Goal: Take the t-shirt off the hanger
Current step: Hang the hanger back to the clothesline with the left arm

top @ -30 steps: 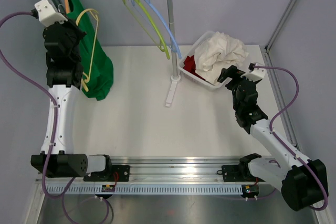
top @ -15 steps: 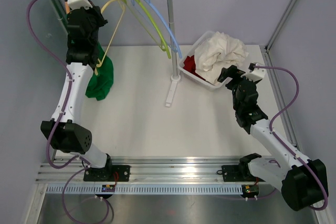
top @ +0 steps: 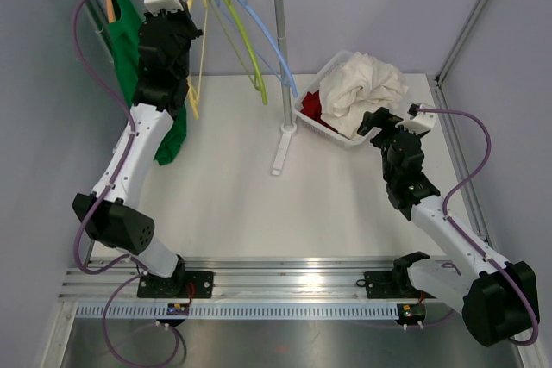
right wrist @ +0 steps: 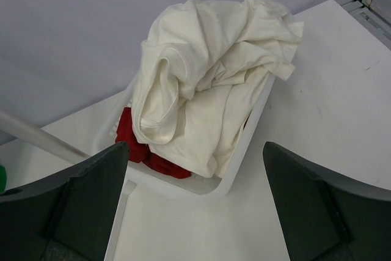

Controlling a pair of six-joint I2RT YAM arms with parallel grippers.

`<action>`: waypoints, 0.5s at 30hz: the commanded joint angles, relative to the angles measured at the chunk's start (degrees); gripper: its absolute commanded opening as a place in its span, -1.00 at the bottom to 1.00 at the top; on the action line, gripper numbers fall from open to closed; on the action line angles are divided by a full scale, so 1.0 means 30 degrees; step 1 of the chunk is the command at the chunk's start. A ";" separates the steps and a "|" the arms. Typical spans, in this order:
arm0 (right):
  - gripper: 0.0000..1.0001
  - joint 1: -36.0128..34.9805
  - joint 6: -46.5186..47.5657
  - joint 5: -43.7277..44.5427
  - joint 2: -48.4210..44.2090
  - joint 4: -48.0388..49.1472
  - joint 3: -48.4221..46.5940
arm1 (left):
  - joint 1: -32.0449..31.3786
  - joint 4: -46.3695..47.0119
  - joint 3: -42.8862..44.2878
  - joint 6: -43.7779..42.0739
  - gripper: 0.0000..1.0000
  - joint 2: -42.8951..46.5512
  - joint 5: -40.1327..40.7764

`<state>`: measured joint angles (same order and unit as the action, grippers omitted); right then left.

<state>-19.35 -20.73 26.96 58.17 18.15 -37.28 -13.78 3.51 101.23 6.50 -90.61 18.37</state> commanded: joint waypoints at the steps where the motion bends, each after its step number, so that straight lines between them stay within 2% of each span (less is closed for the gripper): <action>1: 0.99 -0.0052 0.0201 0.0008 -0.0202 0.0834 0.0033 | -0.0591 0.2932 0.0768 -0.1289 -1.00 0.0496 0.1582; 4: 0.99 -0.0053 0.0201 -0.0081 -0.0172 0.0834 0.0004 | -0.0651 0.3165 0.1032 -0.1171 -1.00 0.0466 0.1057; 15: 0.99 -0.0081 0.0231 -0.0344 -0.0142 0.0863 -0.0055 | -0.0680 0.1559 0.4835 -0.1844 -1.00 -0.1612 -0.0820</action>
<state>-19.35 -20.73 26.22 58.17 18.17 -37.28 -15.75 5.26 110.67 2.52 -94.26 18.26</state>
